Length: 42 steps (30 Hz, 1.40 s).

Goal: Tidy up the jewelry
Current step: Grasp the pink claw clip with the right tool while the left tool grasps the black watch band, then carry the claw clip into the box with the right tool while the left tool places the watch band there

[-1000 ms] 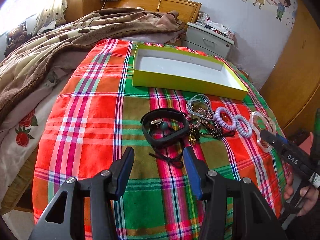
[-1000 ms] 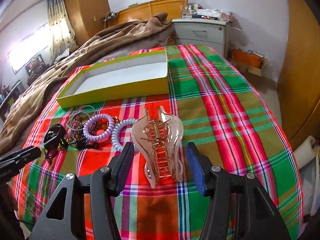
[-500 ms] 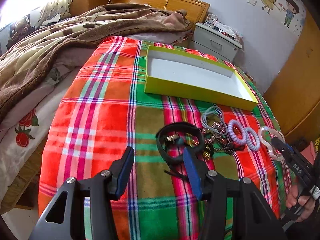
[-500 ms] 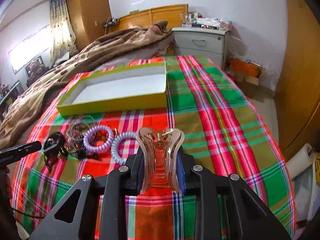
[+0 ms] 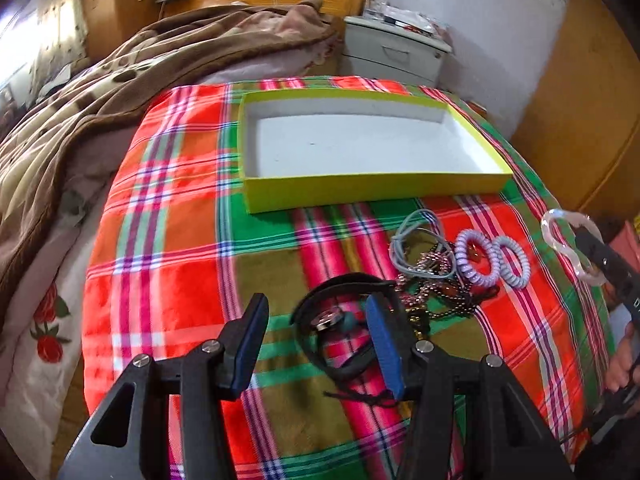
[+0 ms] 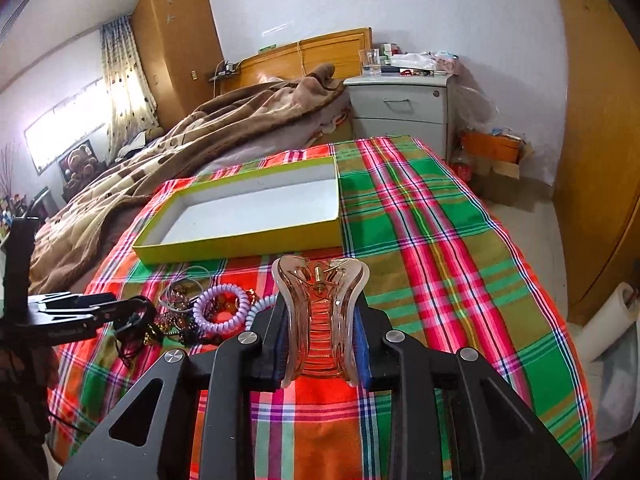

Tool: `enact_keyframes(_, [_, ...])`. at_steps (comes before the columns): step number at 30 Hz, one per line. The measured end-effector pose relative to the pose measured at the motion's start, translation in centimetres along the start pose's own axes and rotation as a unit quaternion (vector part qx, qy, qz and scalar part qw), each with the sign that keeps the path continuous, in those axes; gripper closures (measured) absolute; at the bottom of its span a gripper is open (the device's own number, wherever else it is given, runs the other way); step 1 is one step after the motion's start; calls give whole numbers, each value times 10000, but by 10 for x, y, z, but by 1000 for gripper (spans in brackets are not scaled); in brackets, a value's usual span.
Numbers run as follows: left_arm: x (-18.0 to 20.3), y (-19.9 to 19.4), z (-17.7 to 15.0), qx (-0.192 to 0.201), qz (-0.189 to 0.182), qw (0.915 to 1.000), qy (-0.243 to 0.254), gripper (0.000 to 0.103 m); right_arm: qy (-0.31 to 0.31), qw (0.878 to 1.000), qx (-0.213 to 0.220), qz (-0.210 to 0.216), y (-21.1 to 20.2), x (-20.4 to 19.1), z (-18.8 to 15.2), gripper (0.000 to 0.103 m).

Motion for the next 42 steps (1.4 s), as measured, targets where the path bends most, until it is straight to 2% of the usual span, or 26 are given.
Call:
enact_keyframes(7, [9,18,4,-275,274,9982,459,50,23,10000,6,37,0,-1,-1,76])
enact_keyframes(9, [10,21,6,-319,217,9980,503,50,45,10000,-5,43,1,-1,-1,76])
enact_keyframes(12, [9,24,9,-330,415,9968,604,50,58,10000,-18,61,4,0,1,76])
enact_keyframes(16, [8,28,14,-409,332,9969,587,50,50,9999,-11,88,5,-3,3,76])
enact_keyframes(19, [6,29,15,-389,291,9974,537,58,33,9999,-20,109,6,-6,3,76])
enact_keyframes(20, [5,29,16,-377,283,9975,517,67,32,9999,-28,108,7,-6,3,76])
enact_keyframes(21, [5,29,16,-366,255,9978,489,71,36,9999,-36,107,8,-6,4,76])
enact_keyframes(27, [2,25,16,-342,130,9987,359,75,70,9999,-25,101,8,-4,6,76])
enact_keyframes(30, [-2,17,18,-249,66,9994,217,86,84,9999,-18,100,7,-4,7,76])
enact_keyframes(31, [-3,14,19,-205,59,9996,187,92,78,9999,-10,106,7,-4,8,76])
enact_keyframes(42, [-12,1,21,-113,-108,9998,-143,93,44,9999,79,125,1,-6,12,76])
Point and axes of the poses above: each gripper's, at about its wrist camera, not at the fingertips, and y roughly the way its jaws point, x to its right, z to its top, the point moved 3 cm from there along y, roughly the way its jaws point, and after that the axes turned 10 degrees about -y, right-handed, at the moved point
